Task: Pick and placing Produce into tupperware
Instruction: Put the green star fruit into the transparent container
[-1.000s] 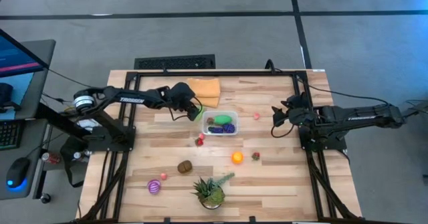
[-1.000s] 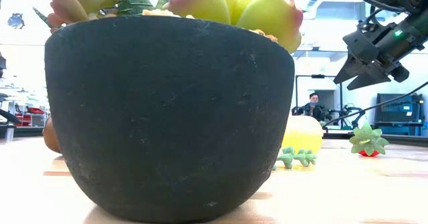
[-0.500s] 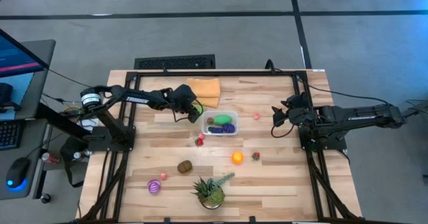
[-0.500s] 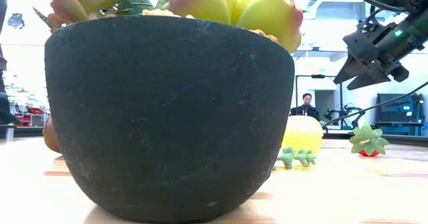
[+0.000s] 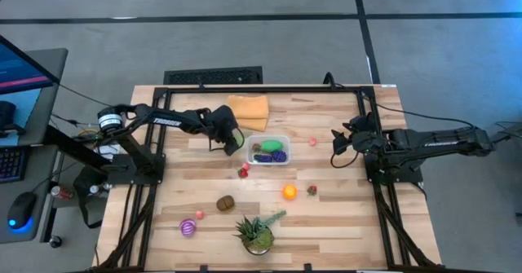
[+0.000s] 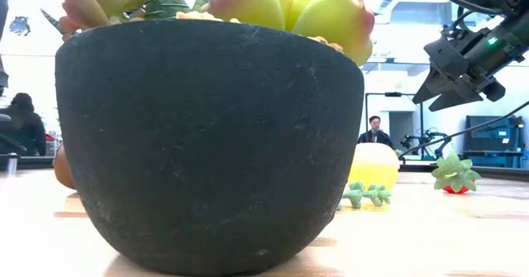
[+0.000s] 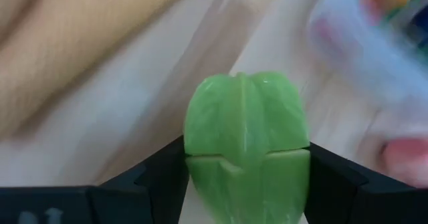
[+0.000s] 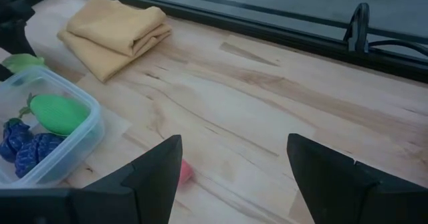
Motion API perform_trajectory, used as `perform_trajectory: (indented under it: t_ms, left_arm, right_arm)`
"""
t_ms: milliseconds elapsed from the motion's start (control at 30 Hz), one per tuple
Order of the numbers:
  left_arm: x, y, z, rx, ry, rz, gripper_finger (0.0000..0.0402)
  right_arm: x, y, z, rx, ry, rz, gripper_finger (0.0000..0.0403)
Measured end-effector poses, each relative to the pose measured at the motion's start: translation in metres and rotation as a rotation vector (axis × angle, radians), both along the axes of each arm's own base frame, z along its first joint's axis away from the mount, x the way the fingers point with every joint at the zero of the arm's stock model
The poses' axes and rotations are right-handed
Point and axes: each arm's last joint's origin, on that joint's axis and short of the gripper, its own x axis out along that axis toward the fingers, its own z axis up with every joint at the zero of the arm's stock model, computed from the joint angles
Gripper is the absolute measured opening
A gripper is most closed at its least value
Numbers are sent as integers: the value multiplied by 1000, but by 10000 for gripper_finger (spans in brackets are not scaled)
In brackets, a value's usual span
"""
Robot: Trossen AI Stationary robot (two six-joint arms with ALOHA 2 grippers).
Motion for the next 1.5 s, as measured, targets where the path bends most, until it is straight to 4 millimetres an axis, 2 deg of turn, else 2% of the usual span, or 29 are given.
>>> perform_trajectory:
  t_ms: [367,567,967,1267,1500]
  left_arm:
    - [-3,-1,-2,30,46,-14,224]
    - [-3,0,-2,37,43,-11,208]
    - [5,1,9,49,55,-41,212]
    - [6,-3,29,45,81,-84,207]
    - [21,-13,53,76,33,-144,213]
  right_arm:
    - [0,0,0,0,-1,0,265]
    - [0,0,0,0,-1,0,265]
    - [0,0,0,1,-1,0,265]
    - [0,0,0,2,-1,0,265]
    - [2,0,-2,5,17,3,265]
